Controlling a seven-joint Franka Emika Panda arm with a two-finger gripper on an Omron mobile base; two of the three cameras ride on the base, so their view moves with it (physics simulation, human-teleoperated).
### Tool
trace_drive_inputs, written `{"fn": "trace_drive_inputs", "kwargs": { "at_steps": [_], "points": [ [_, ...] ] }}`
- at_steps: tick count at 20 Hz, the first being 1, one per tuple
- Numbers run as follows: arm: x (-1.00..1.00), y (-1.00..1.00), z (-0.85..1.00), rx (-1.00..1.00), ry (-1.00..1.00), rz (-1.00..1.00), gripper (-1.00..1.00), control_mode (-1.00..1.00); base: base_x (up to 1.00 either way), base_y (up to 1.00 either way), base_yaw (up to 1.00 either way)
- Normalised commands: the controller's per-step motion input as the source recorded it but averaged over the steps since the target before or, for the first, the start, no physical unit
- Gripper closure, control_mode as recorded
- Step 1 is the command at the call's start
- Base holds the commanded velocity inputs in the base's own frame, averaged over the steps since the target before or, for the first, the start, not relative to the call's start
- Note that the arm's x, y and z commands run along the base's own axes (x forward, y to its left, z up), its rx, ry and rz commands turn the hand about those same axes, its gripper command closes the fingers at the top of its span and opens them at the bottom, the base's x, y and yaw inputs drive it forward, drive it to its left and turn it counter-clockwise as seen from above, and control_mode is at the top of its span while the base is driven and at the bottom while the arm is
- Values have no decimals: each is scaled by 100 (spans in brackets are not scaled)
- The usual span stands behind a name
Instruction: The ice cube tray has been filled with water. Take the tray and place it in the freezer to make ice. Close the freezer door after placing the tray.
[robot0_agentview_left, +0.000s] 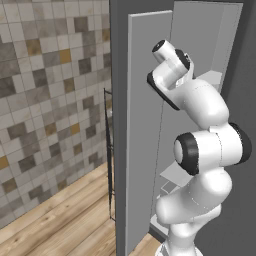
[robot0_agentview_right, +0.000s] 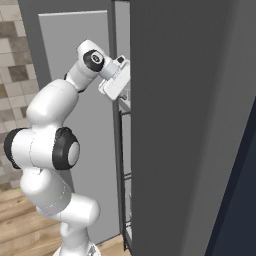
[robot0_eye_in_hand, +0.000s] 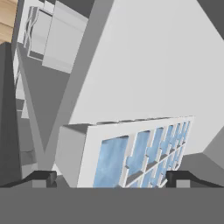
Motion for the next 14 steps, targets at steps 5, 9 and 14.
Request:
{"fn": "trace_drive_inputs", "kwargs": {
  "at_steps": [5,9,14],
  "points": [
    [-35,0,-14,0,-5,-2,-100,-100,0,0,0],
    [-34,2,0,0,0,-4,-100,-100,0,0,0],
    [-62,41,-6,0,0,-4,-100,-100,0,0,0]
  ]
}}
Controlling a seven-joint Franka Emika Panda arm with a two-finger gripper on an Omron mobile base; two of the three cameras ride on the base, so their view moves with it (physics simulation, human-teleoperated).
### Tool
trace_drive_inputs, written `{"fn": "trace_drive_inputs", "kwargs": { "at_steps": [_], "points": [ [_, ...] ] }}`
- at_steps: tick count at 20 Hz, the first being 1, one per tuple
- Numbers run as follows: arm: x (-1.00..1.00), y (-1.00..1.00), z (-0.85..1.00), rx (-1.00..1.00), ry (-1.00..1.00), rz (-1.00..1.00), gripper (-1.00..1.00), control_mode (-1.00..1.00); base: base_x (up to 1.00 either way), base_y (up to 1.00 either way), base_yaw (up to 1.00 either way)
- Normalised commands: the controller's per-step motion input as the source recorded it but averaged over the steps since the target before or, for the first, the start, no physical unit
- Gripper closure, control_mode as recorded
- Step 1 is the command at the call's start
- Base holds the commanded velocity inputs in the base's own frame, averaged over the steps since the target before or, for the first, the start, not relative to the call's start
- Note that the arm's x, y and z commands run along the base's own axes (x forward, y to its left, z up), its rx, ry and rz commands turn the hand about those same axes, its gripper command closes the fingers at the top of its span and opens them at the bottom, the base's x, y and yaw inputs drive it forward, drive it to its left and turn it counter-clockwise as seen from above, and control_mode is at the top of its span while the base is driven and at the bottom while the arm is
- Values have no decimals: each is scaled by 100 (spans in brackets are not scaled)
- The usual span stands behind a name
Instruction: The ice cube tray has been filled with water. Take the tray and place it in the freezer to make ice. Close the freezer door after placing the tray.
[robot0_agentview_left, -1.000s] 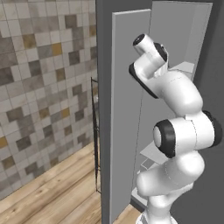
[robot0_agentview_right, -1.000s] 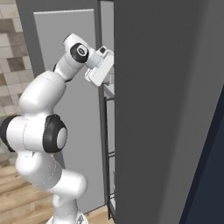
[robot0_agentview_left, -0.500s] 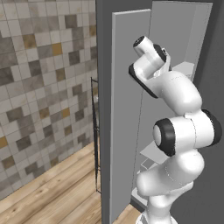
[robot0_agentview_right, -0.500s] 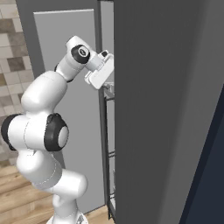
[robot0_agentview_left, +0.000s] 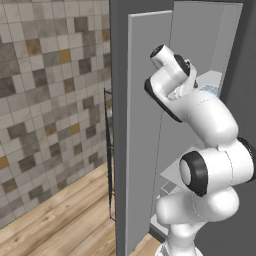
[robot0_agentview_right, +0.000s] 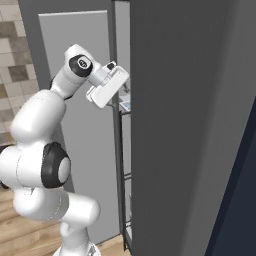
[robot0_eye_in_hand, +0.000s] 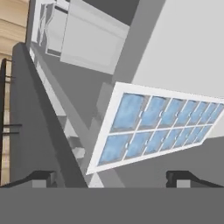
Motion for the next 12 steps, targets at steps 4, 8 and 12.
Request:
{"fn": "trace_drive_inputs", "kwargs": {
  "at_steps": [4,8,12],
  "points": [
    [-33,69,0,0,0,-2,-100,-100,0,0,0],
    [-78,89,0,0,0,0,-100,-100,0,0,0],
    [-96,33,0,0,-8,-4,-100,-100,0,0,0]
  ]
}}
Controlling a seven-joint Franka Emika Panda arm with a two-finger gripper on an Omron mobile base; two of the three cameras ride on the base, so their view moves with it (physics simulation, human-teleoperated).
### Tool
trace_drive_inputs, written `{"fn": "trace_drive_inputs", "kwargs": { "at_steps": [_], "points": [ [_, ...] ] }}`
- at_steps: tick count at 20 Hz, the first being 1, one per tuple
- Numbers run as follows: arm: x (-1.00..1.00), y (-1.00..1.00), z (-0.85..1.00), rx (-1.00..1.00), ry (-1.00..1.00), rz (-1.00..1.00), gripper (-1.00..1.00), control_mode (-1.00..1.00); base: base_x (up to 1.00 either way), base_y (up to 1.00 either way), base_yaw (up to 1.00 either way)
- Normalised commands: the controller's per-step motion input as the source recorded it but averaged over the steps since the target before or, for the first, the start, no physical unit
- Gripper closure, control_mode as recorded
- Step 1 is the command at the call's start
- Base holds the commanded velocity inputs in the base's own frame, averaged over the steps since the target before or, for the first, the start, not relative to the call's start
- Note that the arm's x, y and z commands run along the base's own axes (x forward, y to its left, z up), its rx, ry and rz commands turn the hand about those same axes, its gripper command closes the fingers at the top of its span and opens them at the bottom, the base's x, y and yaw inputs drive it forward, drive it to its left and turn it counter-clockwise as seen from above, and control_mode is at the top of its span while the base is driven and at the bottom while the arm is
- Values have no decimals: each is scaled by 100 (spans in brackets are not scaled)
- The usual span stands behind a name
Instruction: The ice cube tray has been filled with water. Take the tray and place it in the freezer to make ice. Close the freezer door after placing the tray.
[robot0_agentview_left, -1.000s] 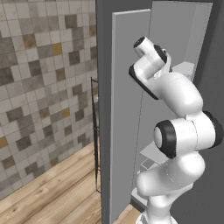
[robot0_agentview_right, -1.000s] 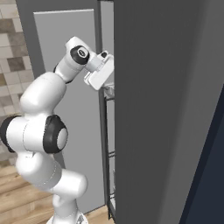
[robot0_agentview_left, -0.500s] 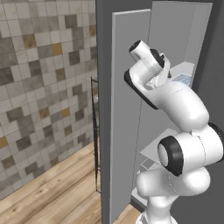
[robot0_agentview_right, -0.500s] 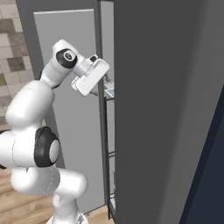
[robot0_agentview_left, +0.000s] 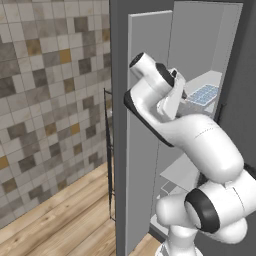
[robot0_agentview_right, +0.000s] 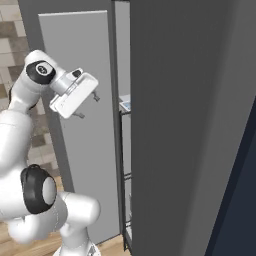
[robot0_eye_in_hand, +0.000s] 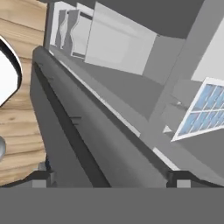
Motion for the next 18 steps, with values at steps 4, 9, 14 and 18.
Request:
{"fn": "trace_drive_inputs", "kwargs": {
  "at_steps": [4,9,14,18],
  "points": [
    [-87,-9,0,0,-16,-2,-100,-100,0,0,0],
    [-63,-12,-12,0,-11,1,-100,-100,0,0,0],
    [-41,0,0,2,-1,5,-100,-100,0,0,0],
    [-38,0,-1,2,0,4,-100,-100,0,0,0]
  ]
}}
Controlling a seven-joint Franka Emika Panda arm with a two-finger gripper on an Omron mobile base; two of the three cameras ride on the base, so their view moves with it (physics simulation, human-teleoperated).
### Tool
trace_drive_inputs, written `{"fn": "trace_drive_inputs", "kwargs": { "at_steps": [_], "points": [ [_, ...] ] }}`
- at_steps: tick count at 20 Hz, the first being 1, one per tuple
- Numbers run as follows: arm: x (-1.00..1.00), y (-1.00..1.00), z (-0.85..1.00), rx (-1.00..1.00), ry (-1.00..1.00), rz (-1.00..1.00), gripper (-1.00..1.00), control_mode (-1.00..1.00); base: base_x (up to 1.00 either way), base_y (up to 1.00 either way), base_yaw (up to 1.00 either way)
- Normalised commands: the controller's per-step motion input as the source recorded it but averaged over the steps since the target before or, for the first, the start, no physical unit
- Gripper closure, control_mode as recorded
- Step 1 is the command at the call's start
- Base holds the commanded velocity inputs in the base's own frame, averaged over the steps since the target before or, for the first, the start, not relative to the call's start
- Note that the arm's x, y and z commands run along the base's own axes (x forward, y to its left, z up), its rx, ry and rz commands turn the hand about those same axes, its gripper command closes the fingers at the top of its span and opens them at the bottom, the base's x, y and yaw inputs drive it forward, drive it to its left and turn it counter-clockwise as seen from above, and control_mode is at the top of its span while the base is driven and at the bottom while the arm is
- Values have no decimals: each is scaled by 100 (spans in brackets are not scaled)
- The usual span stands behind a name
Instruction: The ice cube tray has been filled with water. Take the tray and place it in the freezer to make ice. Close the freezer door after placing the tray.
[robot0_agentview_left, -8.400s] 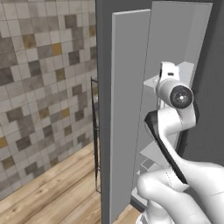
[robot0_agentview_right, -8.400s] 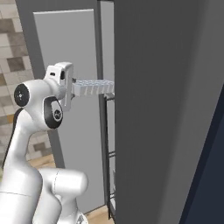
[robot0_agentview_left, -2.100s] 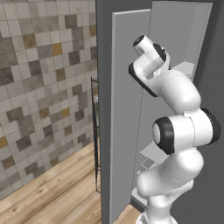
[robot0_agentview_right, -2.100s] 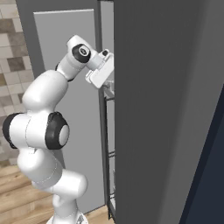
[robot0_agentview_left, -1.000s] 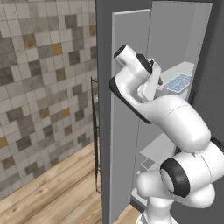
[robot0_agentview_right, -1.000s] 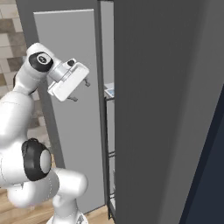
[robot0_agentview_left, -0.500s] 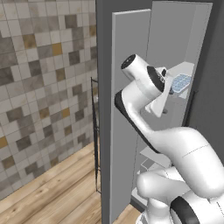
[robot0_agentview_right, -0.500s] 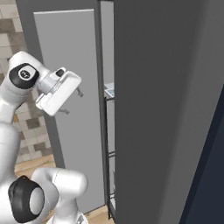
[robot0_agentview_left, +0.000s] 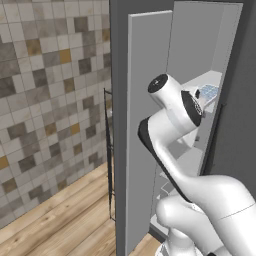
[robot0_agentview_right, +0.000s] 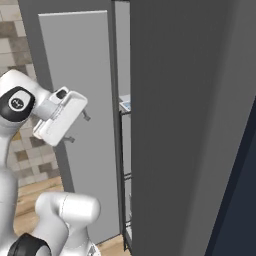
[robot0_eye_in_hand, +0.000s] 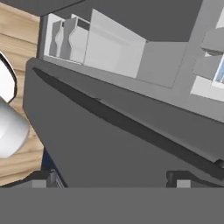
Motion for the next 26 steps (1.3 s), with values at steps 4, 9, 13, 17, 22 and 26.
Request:
{"fn": "trace_drive_inputs", "kwargs": {
  "at_steps": [4,9,13,17,22,26],
  "points": [
    [-24,2,-5,1,0,2,-100,100,-9,4,0],
    [0,0,0,0,0,0,-100,100,-47,27,-5],
    [0,0,0,0,0,0,-100,100,-52,38,-17],
    [0,0,0,0,0,0,-100,100,-38,21,-25],
    [0,0,0,0,0,0,-100,100,-24,1,-31],
    [0,0,0,0,0,0,-100,100,-26,0,-39]
  ]
}}
